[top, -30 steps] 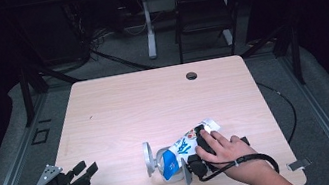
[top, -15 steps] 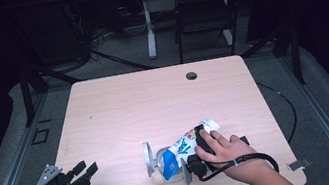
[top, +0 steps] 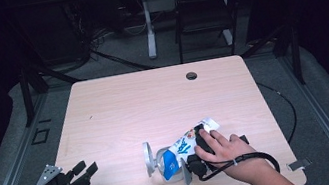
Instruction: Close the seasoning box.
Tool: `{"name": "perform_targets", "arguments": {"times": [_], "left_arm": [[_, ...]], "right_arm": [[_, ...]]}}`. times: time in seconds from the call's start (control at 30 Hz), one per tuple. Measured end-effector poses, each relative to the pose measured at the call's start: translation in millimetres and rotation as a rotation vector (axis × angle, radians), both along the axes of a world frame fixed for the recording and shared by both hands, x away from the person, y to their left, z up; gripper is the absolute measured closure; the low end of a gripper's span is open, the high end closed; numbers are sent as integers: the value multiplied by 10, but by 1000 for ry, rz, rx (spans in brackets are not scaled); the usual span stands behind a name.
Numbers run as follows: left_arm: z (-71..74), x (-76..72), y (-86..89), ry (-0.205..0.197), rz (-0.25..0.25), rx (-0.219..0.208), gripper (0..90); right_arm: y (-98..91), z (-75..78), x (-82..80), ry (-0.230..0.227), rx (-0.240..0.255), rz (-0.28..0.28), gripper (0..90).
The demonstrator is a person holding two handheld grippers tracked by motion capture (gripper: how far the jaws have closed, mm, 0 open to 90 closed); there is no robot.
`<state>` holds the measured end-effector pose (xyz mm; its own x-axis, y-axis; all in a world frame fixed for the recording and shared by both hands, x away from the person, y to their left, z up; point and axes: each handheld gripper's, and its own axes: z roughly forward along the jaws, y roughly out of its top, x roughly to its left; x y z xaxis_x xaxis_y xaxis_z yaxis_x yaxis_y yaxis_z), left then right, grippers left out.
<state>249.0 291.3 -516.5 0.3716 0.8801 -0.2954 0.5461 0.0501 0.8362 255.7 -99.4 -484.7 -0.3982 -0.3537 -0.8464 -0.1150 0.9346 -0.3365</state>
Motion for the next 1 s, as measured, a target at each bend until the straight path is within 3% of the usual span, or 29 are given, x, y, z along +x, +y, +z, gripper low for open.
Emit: {"name": "perform_targets", "arguments": {"times": [1.0], "left_arm": [[-1,3,-4,-1,0,0,481]], "right_arm": [[3,29,-9,-3,-24,-9,518]]}}
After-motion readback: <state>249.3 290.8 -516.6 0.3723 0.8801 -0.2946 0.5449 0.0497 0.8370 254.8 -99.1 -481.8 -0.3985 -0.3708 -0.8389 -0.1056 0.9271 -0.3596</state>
